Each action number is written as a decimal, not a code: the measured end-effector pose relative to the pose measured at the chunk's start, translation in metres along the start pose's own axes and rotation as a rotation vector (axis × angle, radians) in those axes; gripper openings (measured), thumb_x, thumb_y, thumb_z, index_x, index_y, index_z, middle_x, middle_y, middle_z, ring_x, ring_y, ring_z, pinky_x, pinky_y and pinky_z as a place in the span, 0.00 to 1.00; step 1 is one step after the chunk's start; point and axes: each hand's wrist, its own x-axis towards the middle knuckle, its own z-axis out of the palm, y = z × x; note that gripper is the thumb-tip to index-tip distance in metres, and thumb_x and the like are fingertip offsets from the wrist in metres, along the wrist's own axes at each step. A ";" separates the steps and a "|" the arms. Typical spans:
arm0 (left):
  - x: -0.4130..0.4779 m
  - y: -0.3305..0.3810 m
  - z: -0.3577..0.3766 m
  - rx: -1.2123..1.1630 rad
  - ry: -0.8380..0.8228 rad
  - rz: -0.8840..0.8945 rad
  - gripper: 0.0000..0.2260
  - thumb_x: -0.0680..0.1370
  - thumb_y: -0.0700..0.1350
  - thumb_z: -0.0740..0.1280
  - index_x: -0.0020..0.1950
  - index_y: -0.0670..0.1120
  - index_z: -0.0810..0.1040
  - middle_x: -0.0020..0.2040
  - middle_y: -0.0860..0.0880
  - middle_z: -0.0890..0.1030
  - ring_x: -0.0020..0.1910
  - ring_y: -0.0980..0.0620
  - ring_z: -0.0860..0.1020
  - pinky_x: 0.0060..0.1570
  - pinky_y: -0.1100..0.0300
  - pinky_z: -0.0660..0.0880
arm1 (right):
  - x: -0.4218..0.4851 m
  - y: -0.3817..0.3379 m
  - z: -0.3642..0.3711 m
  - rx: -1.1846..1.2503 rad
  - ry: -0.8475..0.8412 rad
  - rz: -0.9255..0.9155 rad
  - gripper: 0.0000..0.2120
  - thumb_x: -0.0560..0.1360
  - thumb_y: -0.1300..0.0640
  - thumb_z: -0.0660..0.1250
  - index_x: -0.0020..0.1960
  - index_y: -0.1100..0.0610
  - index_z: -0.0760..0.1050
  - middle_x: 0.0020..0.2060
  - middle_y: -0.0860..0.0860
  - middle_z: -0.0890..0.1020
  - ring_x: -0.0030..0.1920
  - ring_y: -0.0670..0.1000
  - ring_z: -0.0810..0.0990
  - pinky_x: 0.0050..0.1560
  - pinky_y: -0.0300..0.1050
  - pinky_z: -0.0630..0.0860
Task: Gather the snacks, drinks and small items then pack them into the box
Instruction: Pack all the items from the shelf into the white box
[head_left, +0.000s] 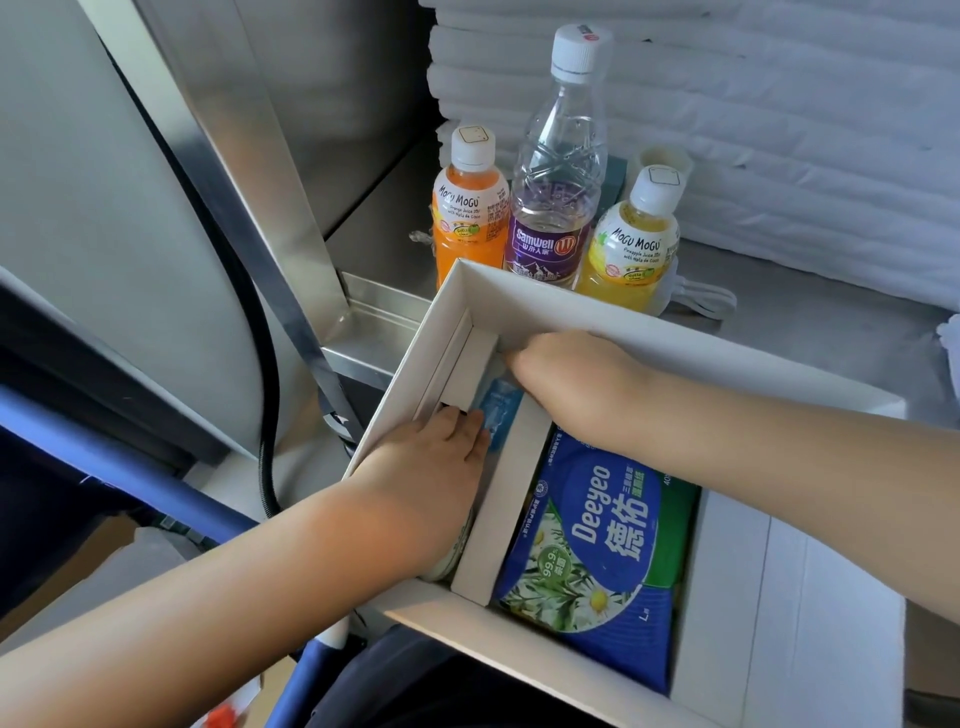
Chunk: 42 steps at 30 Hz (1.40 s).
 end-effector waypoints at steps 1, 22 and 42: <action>0.000 -0.001 0.001 -0.015 0.006 0.006 0.28 0.82 0.45 0.51 0.76 0.39 0.42 0.77 0.41 0.43 0.75 0.43 0.47 0.74 0.50 0.47 | -0.003 0.001 0.000 -0.007 -0.005 -0.008 0.09 0.72 0.71 0.62 0.45 0.58 0.70 0.37 0.51 0.69 0.42 0.56 0.77 0.36 0.46 0.69; -0.015 -0.010 -0.021 -0.211 0.291 0.040 0.25 0.81 0.52 0.44 0.78 0.47 0.46 0.78 0.49 0.49 0.76 0.52 0.50 0.73 0.55 0.54 | -0.039 0.018 -0.024 0.130 0.060 -0.046 0.15 0.81 0.52 0.53 0.63 0.52 0.72 0.49 0.49 0.77 0.46 0.50 0.77 0.45 0.47 0.75; 0.047 -0.077 -0.152 -0.540 1.118 -0.105 0.23 0.81 0.44 0.59 0.75 0.47 0.59 0.73 0.47 0.65 0.67 0.45 0.69 0.60 0.51 0.70 | -0.027 0.060 -0.072 0.295 0.764 0.269 0.28 0.74 0.51 0.69 0.69 0.60 0.66 0.63 0.55 0.74 0.64 0.54 0.71 0.61 0.42 0.67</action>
